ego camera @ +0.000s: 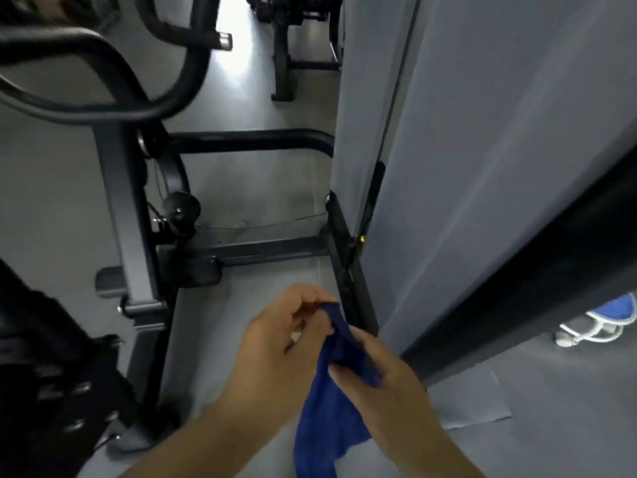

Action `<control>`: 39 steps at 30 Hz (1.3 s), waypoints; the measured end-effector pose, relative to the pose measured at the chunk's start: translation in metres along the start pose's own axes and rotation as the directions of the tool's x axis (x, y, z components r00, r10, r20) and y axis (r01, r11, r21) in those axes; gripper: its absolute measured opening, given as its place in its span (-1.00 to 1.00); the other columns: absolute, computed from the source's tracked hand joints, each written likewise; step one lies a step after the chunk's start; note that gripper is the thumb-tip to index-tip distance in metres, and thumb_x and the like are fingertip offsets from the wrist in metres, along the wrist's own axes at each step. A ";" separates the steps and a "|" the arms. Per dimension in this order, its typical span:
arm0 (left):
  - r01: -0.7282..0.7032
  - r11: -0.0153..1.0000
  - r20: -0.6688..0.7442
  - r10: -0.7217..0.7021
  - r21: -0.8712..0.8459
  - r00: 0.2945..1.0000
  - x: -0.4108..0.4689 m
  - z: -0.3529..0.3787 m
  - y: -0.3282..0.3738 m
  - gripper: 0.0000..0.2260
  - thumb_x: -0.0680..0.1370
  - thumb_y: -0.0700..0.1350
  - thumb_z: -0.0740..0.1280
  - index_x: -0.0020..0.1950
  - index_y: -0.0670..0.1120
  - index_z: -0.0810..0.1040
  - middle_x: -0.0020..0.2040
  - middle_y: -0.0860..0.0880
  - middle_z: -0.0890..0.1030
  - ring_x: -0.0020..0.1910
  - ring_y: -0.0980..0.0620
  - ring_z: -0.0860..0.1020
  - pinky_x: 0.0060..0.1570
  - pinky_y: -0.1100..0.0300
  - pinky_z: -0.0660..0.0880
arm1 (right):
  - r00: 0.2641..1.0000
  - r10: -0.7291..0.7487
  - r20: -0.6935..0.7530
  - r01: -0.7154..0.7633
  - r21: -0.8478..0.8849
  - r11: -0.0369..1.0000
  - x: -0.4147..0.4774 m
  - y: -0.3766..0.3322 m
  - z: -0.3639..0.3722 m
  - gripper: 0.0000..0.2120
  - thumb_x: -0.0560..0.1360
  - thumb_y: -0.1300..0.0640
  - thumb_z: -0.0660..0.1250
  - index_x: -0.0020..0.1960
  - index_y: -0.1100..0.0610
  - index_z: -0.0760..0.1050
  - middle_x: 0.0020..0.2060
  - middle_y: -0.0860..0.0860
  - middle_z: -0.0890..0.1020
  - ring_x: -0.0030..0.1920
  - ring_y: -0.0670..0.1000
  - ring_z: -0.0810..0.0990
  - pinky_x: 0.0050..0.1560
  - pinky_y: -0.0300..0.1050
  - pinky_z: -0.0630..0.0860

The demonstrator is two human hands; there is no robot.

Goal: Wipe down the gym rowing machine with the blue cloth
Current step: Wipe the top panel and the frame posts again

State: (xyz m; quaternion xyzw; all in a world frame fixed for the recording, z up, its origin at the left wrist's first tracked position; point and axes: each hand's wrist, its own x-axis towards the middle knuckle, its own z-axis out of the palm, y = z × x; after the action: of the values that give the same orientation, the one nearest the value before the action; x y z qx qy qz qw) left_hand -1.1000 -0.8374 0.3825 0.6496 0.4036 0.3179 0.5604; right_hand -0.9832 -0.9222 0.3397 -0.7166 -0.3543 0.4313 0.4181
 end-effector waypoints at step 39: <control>-0.785 0.618 0.042 0.784 0.035 0.619 0.003 0.029 0.696 -0.85 0.51 -0.13 0.44 -0.07 0.14 0.64 -0.18 0.16 0.64 -0.23 0.21 0.58 -0.32 0.53 0.40 | 0.272 -0.542 -0.795 0.623 -0.284 0.729 -0.273 -0.626 -0.401 -0.76 0.64 0.13 0.04 -0.18 0.09 0.33 -0.46 -0.07 0.42 -0.55 -0.16 0.36 -0.53 -0.23 0.34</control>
State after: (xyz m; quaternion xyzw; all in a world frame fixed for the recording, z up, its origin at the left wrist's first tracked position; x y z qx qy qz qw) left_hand -0.9570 -0.8808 1.0633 0.7779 0.0811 0.5129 0.3538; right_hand -0.8115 -1.0271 1.1054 -0.6306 -0.3253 -0.1386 0.6908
